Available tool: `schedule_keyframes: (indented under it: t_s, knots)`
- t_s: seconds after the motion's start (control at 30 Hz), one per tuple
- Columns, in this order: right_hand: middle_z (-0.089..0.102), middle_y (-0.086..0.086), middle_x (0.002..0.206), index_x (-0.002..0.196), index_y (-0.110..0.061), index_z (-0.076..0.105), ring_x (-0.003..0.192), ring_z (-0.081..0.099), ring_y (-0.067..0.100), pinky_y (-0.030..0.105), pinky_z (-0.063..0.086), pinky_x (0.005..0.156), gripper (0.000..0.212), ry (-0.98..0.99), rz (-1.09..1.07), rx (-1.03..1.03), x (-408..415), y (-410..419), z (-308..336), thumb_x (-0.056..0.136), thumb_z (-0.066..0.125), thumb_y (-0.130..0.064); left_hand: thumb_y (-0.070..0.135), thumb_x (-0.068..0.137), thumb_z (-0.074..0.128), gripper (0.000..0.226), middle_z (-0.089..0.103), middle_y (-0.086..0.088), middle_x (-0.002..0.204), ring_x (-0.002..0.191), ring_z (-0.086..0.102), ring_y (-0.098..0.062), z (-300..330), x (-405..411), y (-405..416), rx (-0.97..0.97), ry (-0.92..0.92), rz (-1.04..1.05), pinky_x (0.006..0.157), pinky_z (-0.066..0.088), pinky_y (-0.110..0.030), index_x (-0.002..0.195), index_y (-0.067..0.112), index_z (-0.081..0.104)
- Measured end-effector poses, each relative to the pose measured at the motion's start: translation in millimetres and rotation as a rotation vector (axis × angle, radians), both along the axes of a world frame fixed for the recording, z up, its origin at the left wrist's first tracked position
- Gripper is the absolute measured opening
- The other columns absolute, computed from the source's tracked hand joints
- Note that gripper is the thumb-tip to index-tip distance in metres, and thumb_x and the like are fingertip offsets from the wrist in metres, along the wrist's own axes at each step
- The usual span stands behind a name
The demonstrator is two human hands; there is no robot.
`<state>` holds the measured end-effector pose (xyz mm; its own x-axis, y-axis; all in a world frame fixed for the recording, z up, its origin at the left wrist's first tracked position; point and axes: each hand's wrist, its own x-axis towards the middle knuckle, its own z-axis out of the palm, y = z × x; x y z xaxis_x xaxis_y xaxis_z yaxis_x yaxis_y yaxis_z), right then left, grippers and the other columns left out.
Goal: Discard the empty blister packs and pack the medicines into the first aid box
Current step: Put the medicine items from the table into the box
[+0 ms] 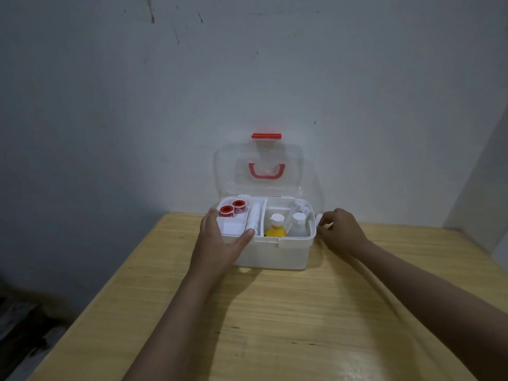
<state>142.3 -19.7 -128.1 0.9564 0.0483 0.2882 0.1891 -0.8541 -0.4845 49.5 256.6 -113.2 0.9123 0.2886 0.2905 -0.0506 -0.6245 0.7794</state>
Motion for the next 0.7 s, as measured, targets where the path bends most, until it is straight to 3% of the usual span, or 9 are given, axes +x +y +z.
schedule_keyframes:
  t_s: [0.1,0.2,0.43,0.57,0.7]
  knots:
    - [0.063,0.004,0.073,0.07,-0.009,0.069,0.074,0.062,0.021,0.03,0.046,0.068,0.011,-0.044,-0.027,0.088,-3.9,1.0,-2.5,0.077,0.071,-0.017,0.061,0.068,0.068,0.098,0.027,0.002,0.153,0.134,0.036,-0.022,-0.5,0.1,0.6,0.002,-0.002,-0.003,0.096,0.044,-0.037,0.146,0.026,0.02]
    - [0.068,0.004,0.074,0.071,-0.006,0.07,0.074,0.065,0.02,0.027,0.045,0.068,0.008,-0.055,-0.056,0.177,-8.2,0.8,-4.4,0.077,0.068,-0.012,0.06,0.069,0.069,0.097,0.027,0.002,0.152,0.133,0.037,-0.022,0.1,-0.5,0.1,-0.004,-0.012,-0.008,0.095,0.044,-0.036,0.146,0.026,0.02]
    - [0.068,0.0,0.073,0.077,-0.009,0.073,0.066,0.064,0.011,0.027,0.051,0.072,0.01,-0.258,-0.095,0.399,-27.6,9.6,28.5,0.077,0.072,-0.02,0.059,0.069,0.069,0.097,0.027,0.001,0.152,0.134,0.035,-0.021,2.3,-2.3,-0.5,-0.013,-0.015,-0.007,0.095,0.042,-0.033,0.146,0.024,0.02]
    - [0.071,0.001,0.076,0.082,-0.01,0.074,0.073,0.068,0.012,0.026,0.055,0.072,0.009,-0.397,0.018,0.543,-47.4,29.5,62.2,0.074,0.074,-0.014,0.062,0.068,0.068,0.099,0.027,0.002,0.152,0.133,0.036,-0.022,1.6,-2.3,-0.1,-0.018,-0.011,-0.012,0.094,0.043,-0.035,0.146,0.024,0.02]
    - [0.075,0.007,0.082,0.082,-0.009,0.076,0.077,0.071,0.019,0.03,0.059,0.075,0.012,-0.309,0.279,0.497,-55.1,64.9,88.8,0.072,0.074,-0.005,0.062,0.066,0.069,0.102,0.026,0.002,0.152,0.133,0.036,-0.021,1.1,-4.1,0.0,-0.064,-0.007,-0.024,0.095,0.043,-0.034,0.147,0.024,0.019]
